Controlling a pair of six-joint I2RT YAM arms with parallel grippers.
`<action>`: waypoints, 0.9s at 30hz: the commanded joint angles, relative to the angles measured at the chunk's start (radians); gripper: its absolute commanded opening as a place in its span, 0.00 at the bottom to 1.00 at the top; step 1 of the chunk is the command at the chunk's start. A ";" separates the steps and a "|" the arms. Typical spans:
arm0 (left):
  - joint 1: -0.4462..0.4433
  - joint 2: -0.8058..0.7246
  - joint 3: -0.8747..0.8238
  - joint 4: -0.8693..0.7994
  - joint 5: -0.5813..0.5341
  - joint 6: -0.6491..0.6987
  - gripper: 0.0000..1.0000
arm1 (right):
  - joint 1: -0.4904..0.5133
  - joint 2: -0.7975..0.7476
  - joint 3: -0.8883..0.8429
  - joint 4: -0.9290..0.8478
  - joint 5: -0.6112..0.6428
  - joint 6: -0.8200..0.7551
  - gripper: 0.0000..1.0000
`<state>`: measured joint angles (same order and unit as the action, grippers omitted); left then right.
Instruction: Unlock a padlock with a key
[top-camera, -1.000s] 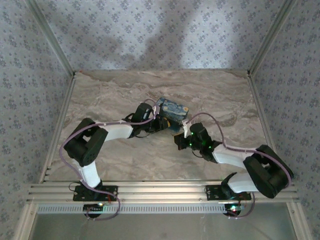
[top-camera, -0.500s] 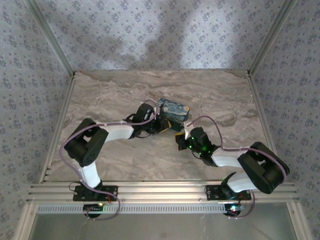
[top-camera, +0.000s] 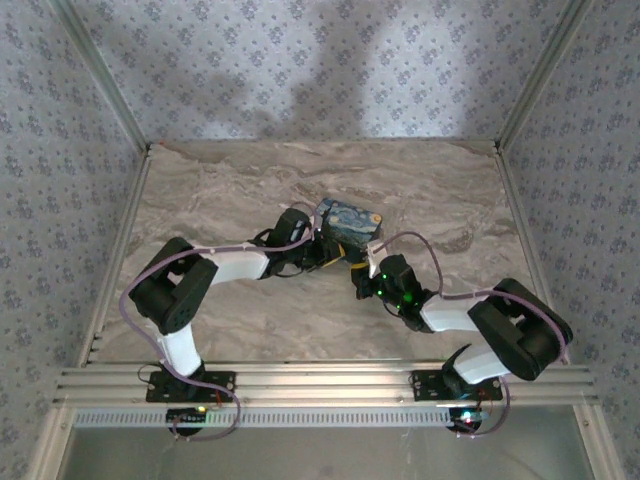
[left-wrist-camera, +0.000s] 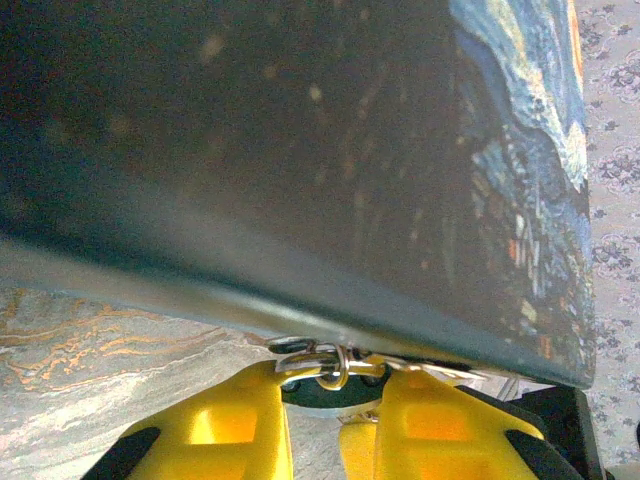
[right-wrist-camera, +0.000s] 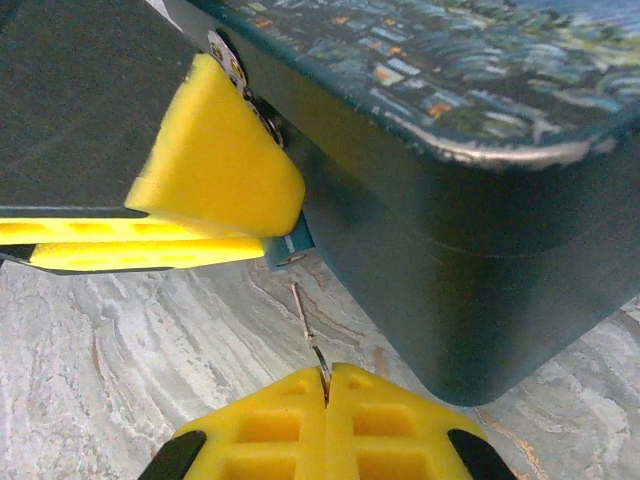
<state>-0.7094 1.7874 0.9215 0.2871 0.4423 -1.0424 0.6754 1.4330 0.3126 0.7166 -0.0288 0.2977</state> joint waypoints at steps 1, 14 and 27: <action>-0.009 -0.025 0.017 0.031 0.027 -0.018 0.14 | -0.007 0.020 0.011 0.035 0.024 -0.015 0.00; -0.013 -0.019 0.015 0.031 0.027 -0.024 0.14 | -0.012 0.041 0.028 0.053 0.007 -0.012 0.00; -0.015 -0.011 0.016 0.033 0.029 -0.028 0.14 | -0.013 0.059 0.038 0.081 -0.011 -0.010 0.00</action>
<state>-0.7147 1.7874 0.9215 0.2878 0.4416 -1.0603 0.6670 1.4830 0.3264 0.7605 -0.0338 0.2977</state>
